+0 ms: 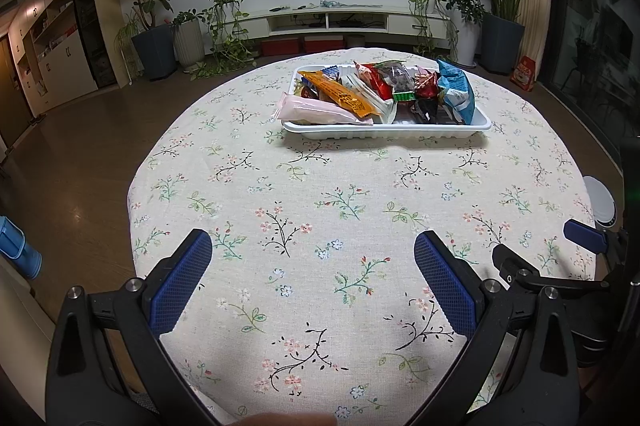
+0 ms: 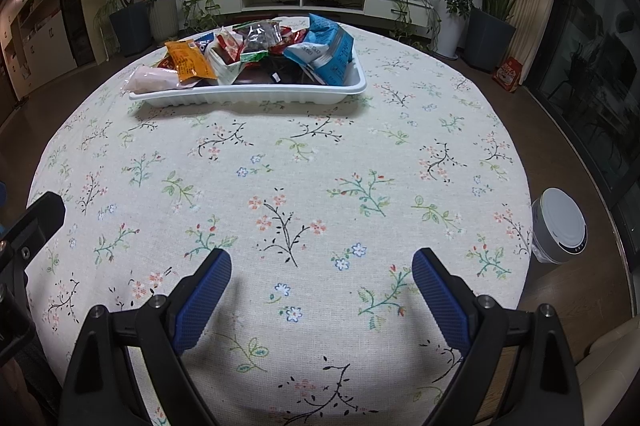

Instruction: Organize snacks

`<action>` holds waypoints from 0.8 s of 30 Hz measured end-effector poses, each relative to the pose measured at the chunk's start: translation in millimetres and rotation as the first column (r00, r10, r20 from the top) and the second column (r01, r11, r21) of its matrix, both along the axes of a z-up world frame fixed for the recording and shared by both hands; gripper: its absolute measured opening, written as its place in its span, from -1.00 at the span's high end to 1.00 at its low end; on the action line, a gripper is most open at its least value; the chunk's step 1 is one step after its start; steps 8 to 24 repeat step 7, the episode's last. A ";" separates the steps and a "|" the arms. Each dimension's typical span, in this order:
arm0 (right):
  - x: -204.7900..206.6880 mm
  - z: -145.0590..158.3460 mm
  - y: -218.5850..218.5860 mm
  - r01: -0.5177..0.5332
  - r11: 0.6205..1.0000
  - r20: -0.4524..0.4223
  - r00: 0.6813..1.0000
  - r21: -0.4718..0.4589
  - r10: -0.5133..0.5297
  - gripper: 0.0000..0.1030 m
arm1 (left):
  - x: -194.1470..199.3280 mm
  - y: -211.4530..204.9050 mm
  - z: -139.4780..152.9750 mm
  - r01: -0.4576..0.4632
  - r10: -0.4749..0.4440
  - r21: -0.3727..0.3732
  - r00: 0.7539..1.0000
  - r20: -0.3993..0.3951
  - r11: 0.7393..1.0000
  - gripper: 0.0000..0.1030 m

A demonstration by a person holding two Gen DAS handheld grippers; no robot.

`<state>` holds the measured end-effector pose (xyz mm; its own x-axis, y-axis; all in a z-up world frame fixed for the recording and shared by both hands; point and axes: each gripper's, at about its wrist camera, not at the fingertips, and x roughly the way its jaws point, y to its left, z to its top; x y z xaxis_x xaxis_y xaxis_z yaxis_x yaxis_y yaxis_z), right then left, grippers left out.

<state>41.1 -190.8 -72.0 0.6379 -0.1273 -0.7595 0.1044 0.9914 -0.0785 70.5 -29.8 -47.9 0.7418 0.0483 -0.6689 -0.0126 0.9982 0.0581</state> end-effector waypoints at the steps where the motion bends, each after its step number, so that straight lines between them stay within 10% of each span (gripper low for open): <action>1: 0.8 0.3 0.0 0.000 1.000 -0.001 1.000 0.001 0.000 -0.83 | 0.1 -0.1 -0.1 0.000 0.000 0.002 1.000 0.003 1.000 -0.99; 24: -2.1 -2.1 0.4 0.000 1.000 -0.002 1.000 0.000 0.000 -0.83 | 0.2 0.1 0.6 -0.012 0.012 0.014 1.000 0.014 1.000 -0.99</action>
